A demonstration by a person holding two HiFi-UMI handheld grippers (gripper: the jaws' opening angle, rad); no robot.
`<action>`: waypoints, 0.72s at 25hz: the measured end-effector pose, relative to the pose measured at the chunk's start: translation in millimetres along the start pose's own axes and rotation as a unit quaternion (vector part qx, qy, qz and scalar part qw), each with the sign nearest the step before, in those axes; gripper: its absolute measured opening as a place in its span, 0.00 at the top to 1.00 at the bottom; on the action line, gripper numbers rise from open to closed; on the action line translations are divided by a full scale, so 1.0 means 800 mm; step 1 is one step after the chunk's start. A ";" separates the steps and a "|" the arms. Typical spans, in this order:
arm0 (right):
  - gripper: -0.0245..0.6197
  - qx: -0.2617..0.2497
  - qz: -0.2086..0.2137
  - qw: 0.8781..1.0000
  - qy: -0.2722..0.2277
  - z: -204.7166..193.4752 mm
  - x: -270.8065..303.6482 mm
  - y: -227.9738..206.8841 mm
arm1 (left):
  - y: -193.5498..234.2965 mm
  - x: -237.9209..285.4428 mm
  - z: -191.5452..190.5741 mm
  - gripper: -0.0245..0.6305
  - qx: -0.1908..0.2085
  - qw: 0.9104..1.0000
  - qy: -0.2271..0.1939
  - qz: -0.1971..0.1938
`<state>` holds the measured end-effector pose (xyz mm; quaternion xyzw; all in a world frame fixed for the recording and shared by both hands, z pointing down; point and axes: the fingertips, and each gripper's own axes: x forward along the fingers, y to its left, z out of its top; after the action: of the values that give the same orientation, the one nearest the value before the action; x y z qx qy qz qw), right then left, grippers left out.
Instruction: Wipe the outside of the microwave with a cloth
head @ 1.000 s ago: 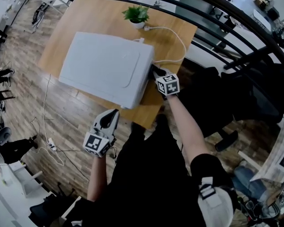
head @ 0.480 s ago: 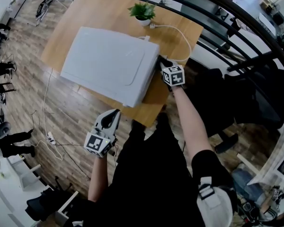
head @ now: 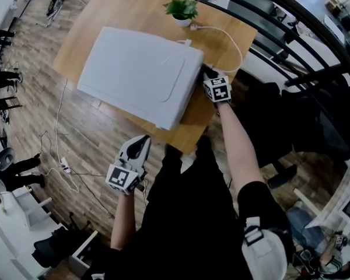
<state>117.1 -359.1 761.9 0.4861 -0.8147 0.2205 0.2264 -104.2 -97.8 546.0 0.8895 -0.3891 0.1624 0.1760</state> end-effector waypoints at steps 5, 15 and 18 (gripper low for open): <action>0.95 -0.019 0.002 0.999 0.027 -0.010 -0.003 0.012 | 0.000 -0.002 -0.004 0.95 0.000 1.000 0.004 -0.001; 0.95 -0.073 0.002 0.996 0.050 -0.038 -0.010 0.040 | 0.000 -0.002 -0.005 0.95 0.002 1.000 0.006 -0.012; 0.95 -0.075 0.008 0.996 0.053 -0.045 -0.013 0.050 | 0.000 -0.001 -0.005 0.95 0.003 1.000 0.008 -0.016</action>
<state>91.1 -313.6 779.3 0.4489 -0.8197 0.1863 0.3030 -105.2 -95.4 548.8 0.8946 -0.3731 0.1681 0.1795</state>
